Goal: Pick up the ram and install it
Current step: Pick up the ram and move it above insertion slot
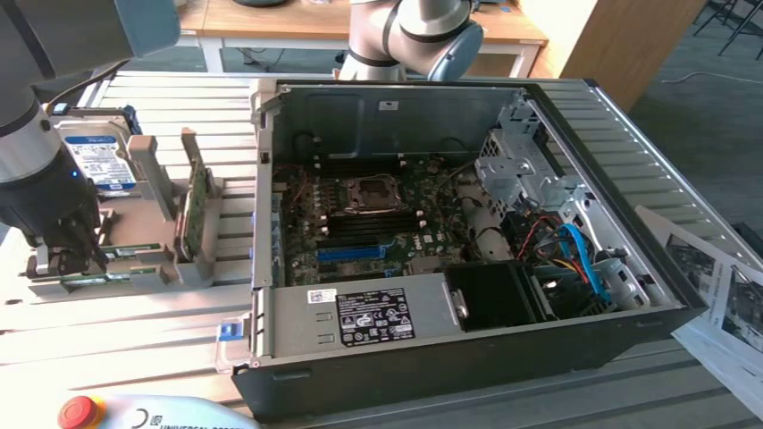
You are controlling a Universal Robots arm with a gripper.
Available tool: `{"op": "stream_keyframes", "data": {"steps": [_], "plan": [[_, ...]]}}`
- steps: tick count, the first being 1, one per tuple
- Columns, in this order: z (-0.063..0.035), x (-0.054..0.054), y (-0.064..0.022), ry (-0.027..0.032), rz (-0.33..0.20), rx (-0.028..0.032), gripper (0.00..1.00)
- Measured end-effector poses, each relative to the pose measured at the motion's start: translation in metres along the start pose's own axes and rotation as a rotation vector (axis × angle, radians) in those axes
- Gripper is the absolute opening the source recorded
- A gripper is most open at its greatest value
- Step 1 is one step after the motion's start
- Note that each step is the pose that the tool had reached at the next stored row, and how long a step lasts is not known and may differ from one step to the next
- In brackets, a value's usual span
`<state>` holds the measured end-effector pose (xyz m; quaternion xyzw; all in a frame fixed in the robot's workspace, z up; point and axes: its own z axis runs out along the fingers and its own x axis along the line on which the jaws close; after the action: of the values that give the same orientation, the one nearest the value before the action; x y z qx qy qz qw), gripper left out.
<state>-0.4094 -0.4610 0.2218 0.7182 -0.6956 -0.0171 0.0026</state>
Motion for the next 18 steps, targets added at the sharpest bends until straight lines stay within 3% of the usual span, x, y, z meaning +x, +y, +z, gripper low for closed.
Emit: {"op": "stream_keyframes", "data": {"steps": [5, 6, 18], "plan": [[0.0000, 0.0000, 0.0000, 0.0000, 0.000, 0.0000, 0.19], [0.0000, 0.0000, 0.0000, -0.0001, 0.000, 0.0000, 0.25], [0.0074, 0.0002, -0.0002, 0.0001, 0.000, -0.0002, 0.25]]}}
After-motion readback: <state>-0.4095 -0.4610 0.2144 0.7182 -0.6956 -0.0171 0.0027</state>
